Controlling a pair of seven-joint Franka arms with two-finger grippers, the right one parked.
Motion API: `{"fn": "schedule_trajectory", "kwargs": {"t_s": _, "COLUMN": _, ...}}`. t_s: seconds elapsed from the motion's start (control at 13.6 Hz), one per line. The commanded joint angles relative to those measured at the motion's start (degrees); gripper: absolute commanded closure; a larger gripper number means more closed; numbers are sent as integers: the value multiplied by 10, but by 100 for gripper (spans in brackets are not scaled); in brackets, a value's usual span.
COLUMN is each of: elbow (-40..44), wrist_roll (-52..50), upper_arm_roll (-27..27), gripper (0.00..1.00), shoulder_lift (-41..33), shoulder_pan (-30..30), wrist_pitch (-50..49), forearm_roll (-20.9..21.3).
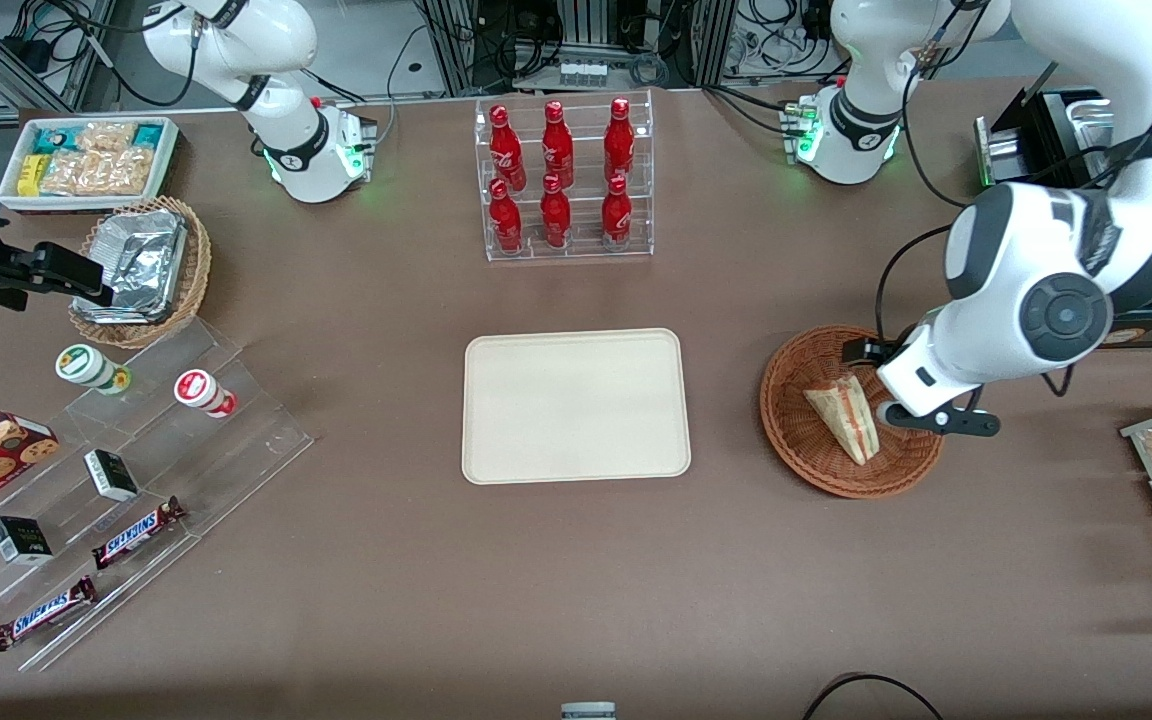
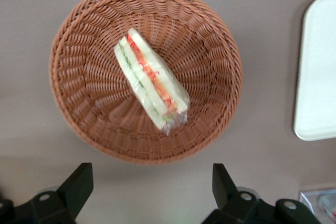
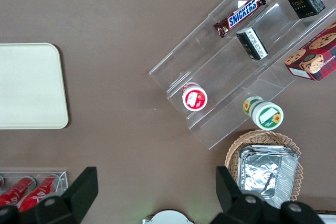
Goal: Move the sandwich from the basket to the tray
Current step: 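Move the left gripper over the sandwich in the wicker basket and lower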
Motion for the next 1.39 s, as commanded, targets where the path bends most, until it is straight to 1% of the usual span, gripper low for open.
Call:
{"fn": "schedule_trajectory", "kwargs": {"t_s": 0.0, "elbow": -123, "wrist_roll": -32, "upper_arm_roll": -1, "gripper": 0, "shoulder_lift": -61, "shoulder_pan": 5, "wrist_pitch": 118, "forearm_roll": 2}}
{"fn": "schedule_trajectory", "kwargs": {"t_s": 0.15, "elbow": -191, "wrist_roll": -154, "upper_arm_roll": -1, "gripper": 0, "shoulder_lift": -83, "shoulder_pan": 5, "wrist_pitch": 215, "forearm_roll": 2}}
{"fn": "schedule_trajectory", "kwargs": {"t_s": 0.29, "elbow": -197, "wrist_roll": -311, "upper_arm_roll": -1, "gripper": 0, "shoulder_lift": -73, "shoulder_pan": 3, "wrist_pitch": 248, "forearm_roll": 2}}
{"fn": "schedule_trajectory", "kwargs": {"t_s": 0.37, "elbow": -197, "wrist_roll": -356, "upper_arm_roll": -1, "gripper": 0, "shoulder_lift": -66, "shoulder_pan": 2, "wrist_pitch": 266, "forearm_roll": 2}}
{"fn": "schedule_trajectory", "kwargs": {"t_s": 0.51, "elbow": -198, "wrist_roll": -372, "upper_arm_roll": -1, "gripper": 0, "shoulder_lift": -55, "shoulder_pan": 2, "wrist_pitch": 278, "forearm_roll": 2}}
{"fn": "schedule_trajectory", "kwargs": {"t_s": 1.1, "elbow": -194, "wrist_roll": -373, "upper_arm_roll": -1, "gripper": 0, "shoulder_lift": 15, "shoulder_pan": -1, "wrist_pitch": 349, "forearm_roll": 2}}
{"fn": "schedule_trajectory", "kwargs": {"t_s": 1.17, "elbow": -194, "wrist_roll": -371, "upper_arm_roll": -1, "gripper": 6, "shoulder_lift": 20, "shoulder_pan": -1, "wrist_pitch": 351, "forearm_roll": 2}}
{"fn": "schedule_trajectory", "kwargs": {"t_s": 1.25, "elbow": -194, "wrist_roll": -371, "upper_arm_roll": 0, "gripper": 58, "shoulder_lift": 20, "shoulder_pan": -1, "wrist_pitch": 351, "forearm_roll": 2}}
{"fn": "schedule_trajectory", "kwargs": {"t_s": 1.32, "elbow": -195, "wrist_roll": -364, "upper_arm_roll": 0, "gripper": 100, "shoulder_lift": 20, "shoulder_pan": 0, "wrist_pitch": 351, "forearm_roll": 3}}
